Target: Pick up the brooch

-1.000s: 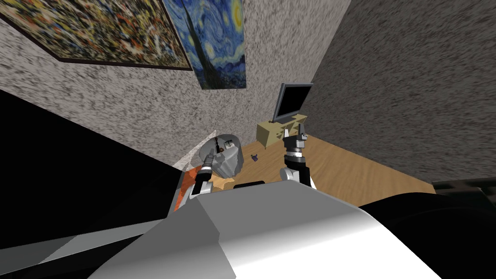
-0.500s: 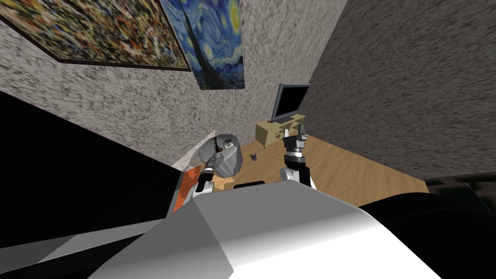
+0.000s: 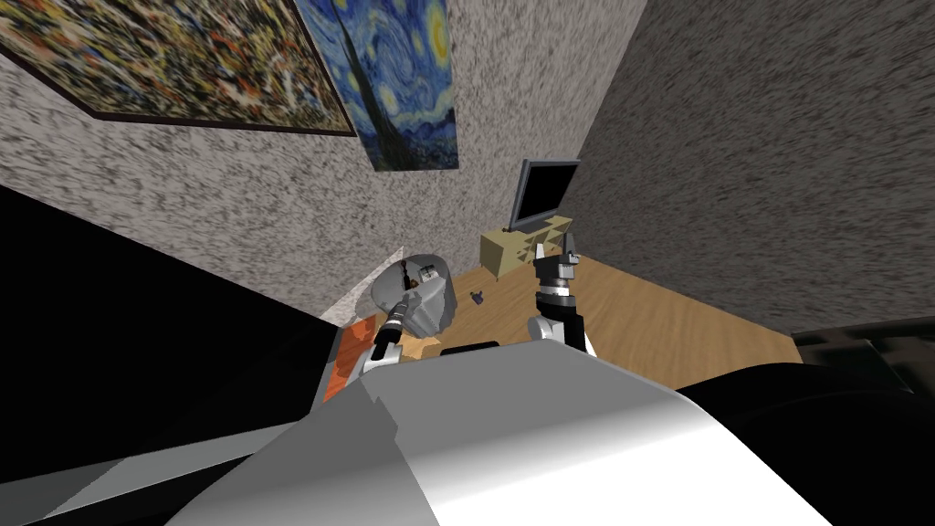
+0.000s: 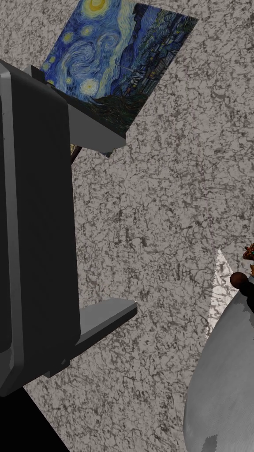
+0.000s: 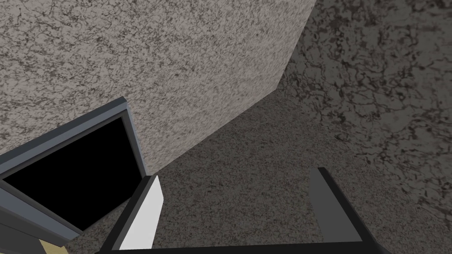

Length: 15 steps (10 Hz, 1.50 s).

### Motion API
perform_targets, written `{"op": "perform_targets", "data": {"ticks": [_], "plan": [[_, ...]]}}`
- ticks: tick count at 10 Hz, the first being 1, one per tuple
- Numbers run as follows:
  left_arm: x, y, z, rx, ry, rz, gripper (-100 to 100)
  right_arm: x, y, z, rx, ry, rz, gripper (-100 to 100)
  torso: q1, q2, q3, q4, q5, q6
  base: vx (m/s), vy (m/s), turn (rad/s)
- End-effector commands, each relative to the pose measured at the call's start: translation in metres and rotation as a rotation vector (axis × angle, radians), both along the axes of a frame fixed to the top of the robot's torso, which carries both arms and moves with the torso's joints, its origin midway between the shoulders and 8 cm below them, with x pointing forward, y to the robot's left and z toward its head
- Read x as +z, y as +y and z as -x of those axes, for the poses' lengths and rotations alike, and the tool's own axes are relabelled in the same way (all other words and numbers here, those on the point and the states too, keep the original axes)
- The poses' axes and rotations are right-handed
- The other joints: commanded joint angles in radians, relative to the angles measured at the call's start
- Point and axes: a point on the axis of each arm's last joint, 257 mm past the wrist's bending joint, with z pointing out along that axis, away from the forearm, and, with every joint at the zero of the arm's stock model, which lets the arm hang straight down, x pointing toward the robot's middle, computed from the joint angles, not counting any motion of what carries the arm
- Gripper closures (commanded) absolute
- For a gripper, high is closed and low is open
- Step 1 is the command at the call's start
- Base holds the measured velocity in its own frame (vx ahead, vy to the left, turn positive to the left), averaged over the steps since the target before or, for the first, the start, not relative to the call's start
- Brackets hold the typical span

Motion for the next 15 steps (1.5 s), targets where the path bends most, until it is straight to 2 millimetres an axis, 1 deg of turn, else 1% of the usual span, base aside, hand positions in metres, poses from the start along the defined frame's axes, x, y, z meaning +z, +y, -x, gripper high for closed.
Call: {"op": "perform_targets", "data": {"ticks": [1,2,3,5,7,8,11,15], "plan": [[-0.013,0.003,0.003,0.0,0.026,-0.013,-100,0.0,0.0,0.0,0.0,0.0,0.0,0,0.0,0.0,0.0,0.0,0.0,0.0,0.04,-0.007,-0.015],[-0.025,0.006,0.004,-0.003,0.053,-0.033,-100,0.0,0.0,0.0,0.0,0.0,0.0,0,0.0,0.0,0.0,0.0,0.0,0.0,0.051,-0.005,-0.027],[-0.03,0.008,0.002,-0.011,0.066,-0.054,-100,0.0,0.0,0.0,0.0,0.0,0.0,0,0.0,0.0,0.0,0.0,0.0,0.0,0.072,-0.007,-0.046],[-0.046,0.012,0.006,-0.014,0.102,-0.072,-100,0.0,0.0,0.0,0.0,0.0,0.0,0,0.0,-0.001,-0.001,0.0,0.0,0.0,0.062,-0.005,-0.021],[-0.055,0.015,0.007,-0.022,0.123,-0.09,-100,0.0,0.0,0.0,0.0,0.0,0.0,0,0.001,-0.002,-0.001,0.0,0.0,0.0,0.079,0.006,-0.032],[-0.063,0.017,0.007,-0.03,0.142,-0.109,-100,0.0,0.0,0.0,0.0,0.0,0.0,0,0.001,-0.002,-0.001,0.0,0.0,0.0,0.076,0.016,-0.028],[-0.084,0.025,0.009,-0.058,0.192,-0.164,-100,0.0,0.0,0.0,0.0,0.0,0.0,0,0.001,-0.005,-0.003,-0.001,0.0,0.0,0.127,0.01,-0.044],[-0.102,0.041,0.01,-0.092,0.243,-0.239,-100,0.0,0.0,0.0,0.0,0.0,0.0,0,0.002,-0.006,-0.003,-0.001,0.0,0.0,0.136,0.02,-0.034]]}}
